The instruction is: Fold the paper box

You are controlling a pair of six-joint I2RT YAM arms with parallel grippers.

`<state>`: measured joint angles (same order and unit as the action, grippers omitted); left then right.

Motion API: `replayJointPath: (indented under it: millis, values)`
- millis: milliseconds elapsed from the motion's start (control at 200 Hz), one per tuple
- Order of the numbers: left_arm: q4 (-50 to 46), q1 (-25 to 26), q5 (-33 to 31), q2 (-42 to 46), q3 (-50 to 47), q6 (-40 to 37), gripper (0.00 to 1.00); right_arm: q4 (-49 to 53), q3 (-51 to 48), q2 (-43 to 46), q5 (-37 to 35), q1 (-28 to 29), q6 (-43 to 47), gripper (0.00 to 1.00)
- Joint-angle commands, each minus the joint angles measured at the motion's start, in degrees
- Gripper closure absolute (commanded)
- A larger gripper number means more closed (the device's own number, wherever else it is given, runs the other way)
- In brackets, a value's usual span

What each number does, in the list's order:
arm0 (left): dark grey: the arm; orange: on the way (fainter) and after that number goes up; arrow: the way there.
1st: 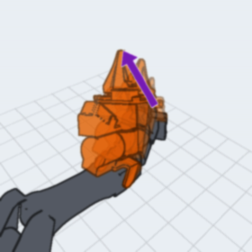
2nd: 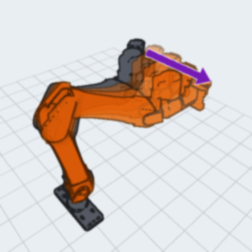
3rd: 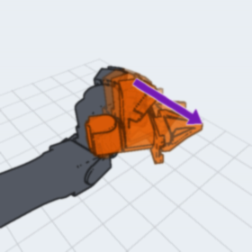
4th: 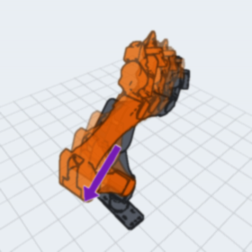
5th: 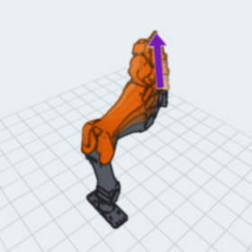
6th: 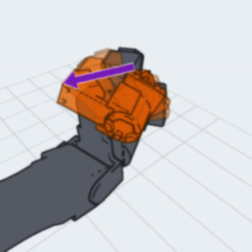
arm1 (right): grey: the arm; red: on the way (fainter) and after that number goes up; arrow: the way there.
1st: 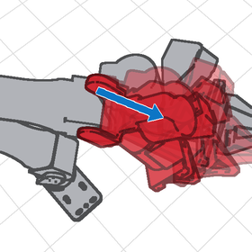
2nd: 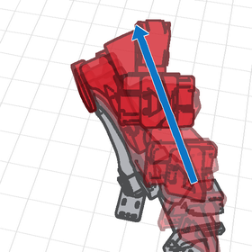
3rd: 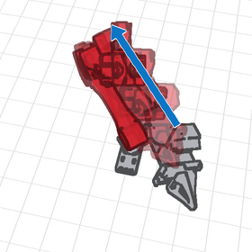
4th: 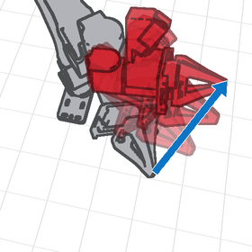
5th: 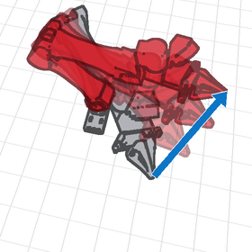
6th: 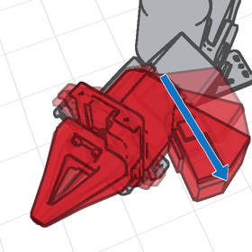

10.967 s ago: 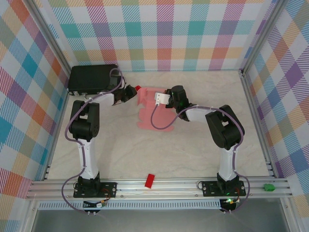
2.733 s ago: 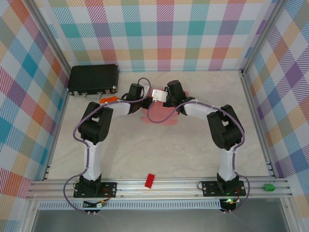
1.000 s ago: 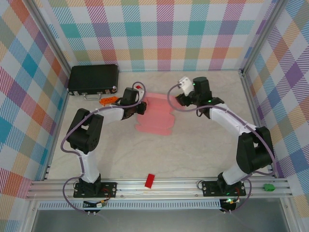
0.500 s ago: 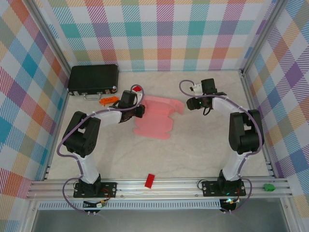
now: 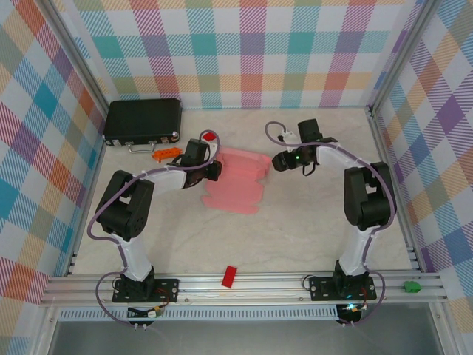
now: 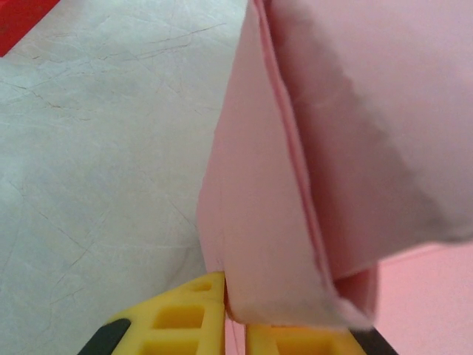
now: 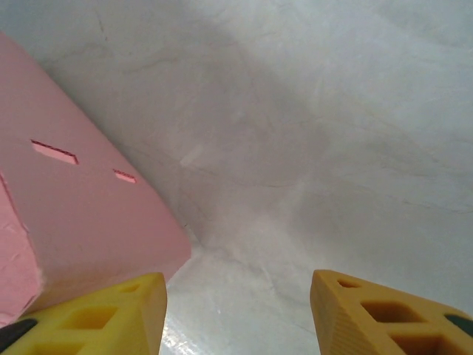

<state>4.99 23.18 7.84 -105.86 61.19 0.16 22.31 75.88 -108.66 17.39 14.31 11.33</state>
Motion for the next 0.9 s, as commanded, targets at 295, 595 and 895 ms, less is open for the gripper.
replayJointPath:
  millis: [295,595,895]
  values:
    - [1.95,1.12,0.69,0.4,-0.19,1.95,0.87,1.74,1.67,-1.03,5.26,3.95,0.65,0.46]
    - [1.95,1.5,0.6,0.07,-0.14,2.03,0.87,0.21,1.6,-1.13,5.66,5.19,-0.52,0.46]
    - [1.08,1.6,0.79,-0.21,0.42,2.12,0.87,-10.89,-3.77,0.69,6.31,7.93,-3.27,0.45]
